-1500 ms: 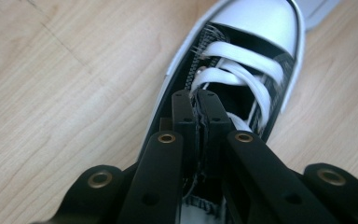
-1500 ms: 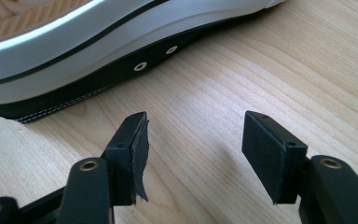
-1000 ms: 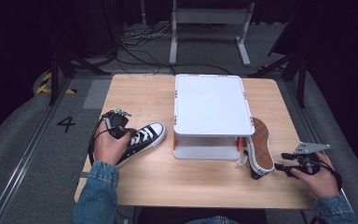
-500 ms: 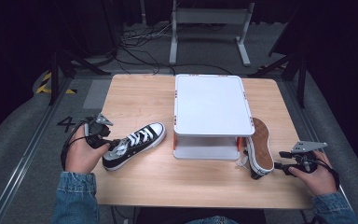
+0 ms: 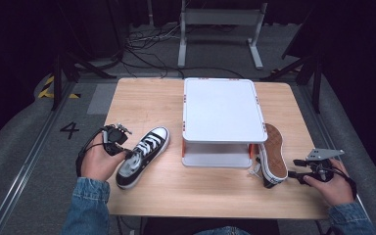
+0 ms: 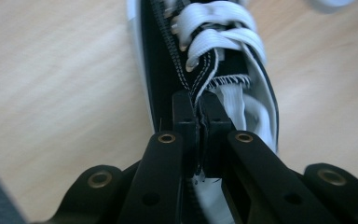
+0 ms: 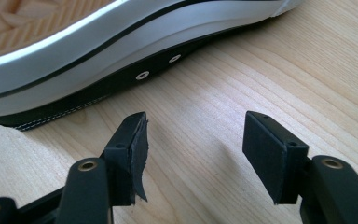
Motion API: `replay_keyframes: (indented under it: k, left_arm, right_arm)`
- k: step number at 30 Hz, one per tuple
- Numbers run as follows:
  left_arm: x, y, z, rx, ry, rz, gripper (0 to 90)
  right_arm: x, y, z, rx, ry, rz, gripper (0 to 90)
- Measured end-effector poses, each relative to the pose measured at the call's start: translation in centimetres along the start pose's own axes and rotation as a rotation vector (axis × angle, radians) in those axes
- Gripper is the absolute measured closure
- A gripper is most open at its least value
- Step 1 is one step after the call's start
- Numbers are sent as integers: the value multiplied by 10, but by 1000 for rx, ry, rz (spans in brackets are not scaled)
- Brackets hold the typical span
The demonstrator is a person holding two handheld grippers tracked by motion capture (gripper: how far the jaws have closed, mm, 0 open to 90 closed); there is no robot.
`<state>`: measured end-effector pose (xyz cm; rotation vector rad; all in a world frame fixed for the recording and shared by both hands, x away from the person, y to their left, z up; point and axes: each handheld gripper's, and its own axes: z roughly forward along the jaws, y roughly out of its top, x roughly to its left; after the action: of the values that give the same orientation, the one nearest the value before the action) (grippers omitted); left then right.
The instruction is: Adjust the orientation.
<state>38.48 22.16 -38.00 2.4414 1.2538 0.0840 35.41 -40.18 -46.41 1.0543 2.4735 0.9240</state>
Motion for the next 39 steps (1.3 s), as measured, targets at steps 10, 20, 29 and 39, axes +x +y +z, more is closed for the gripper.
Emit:
replay_keyframes:
  k: [10, 20, 29, 39]
  left_arm:
    - [-25, 5, 7, 7, -19, 114, 660]
    - [-31, 17, 33, -35, 55, 349, 328]
    - [-24, 24, 39, -50, -5, 339, 598]
    - [-24, 26, 30, -79, 39, 280, 774]
  right_arm:
    - [-1, 3, 1, -5, 2, -8, 415]
    - [0, 2, 1, -9, -1, -9, 408]
    - [1, -1, 0, -5, -2, -8, 406]
    - [3, -4, -3, -4, -5, 0, 405]
